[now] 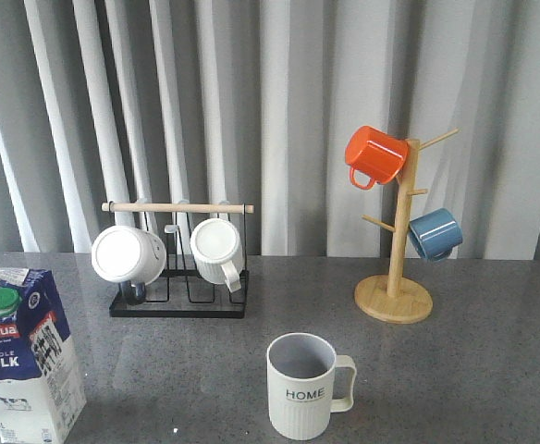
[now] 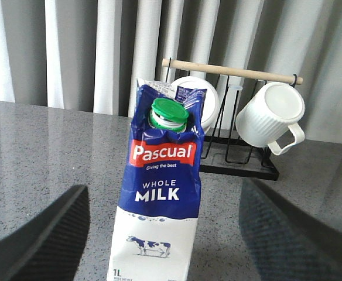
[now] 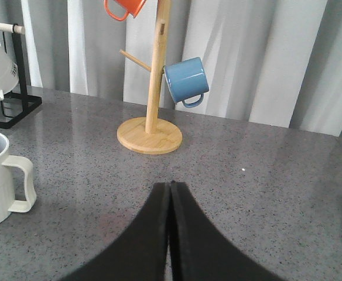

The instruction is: Place milk next to cup

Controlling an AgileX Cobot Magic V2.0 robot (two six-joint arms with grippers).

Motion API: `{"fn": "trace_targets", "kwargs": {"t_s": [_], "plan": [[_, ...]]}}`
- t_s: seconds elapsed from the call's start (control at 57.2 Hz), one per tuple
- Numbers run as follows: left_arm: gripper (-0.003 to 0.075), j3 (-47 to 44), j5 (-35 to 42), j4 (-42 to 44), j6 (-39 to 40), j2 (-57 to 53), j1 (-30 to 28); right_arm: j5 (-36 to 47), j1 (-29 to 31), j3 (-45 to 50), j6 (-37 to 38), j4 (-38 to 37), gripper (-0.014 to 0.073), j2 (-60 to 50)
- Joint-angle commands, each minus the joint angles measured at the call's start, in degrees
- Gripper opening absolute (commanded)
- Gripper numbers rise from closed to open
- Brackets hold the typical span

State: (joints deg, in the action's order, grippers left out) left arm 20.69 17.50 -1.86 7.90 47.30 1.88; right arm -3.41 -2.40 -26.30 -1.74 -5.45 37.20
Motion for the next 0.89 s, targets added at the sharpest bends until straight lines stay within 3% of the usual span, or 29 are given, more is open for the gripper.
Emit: {"fn": "trace_targets", "kwargs": {"t_s": [0.0, 0.402, 0.507, 0.612, 0.874], "plan": [[0.0523, 2.02, 4.67, -0.40, 0.54, -0.06, -0.16, 4.04, 0.42, -1.57, -0.41, -0.54, -0.0006, -0.18], [0.0528, 2.02, 6.61, -0.40, 2.44, -0.06, -0.16, 3.89, 0.42, -1.57, -0.41, -0.54, -0.0006, -0.18], [0.0589, 2.02, 7.50, 1.04, 2.44, -0.06, -0.16, 3.89, 0.42, -1.57, -0.41, -0.54, -0.0006, -0.18], [0.0732, 2.02, 9.43, 2.63, 2.44, -0.06, -0.16, 3.89, 0.42, -1.57, -0.41, -0.54, -0.0006, -0.18], [0.0727, 2.15, 14.66, 4.96, 2.44, 4.89, -0.16, 3.83, 0.42, -1.57, -0.41, -0.54, -0.0006, -0.18]]}}
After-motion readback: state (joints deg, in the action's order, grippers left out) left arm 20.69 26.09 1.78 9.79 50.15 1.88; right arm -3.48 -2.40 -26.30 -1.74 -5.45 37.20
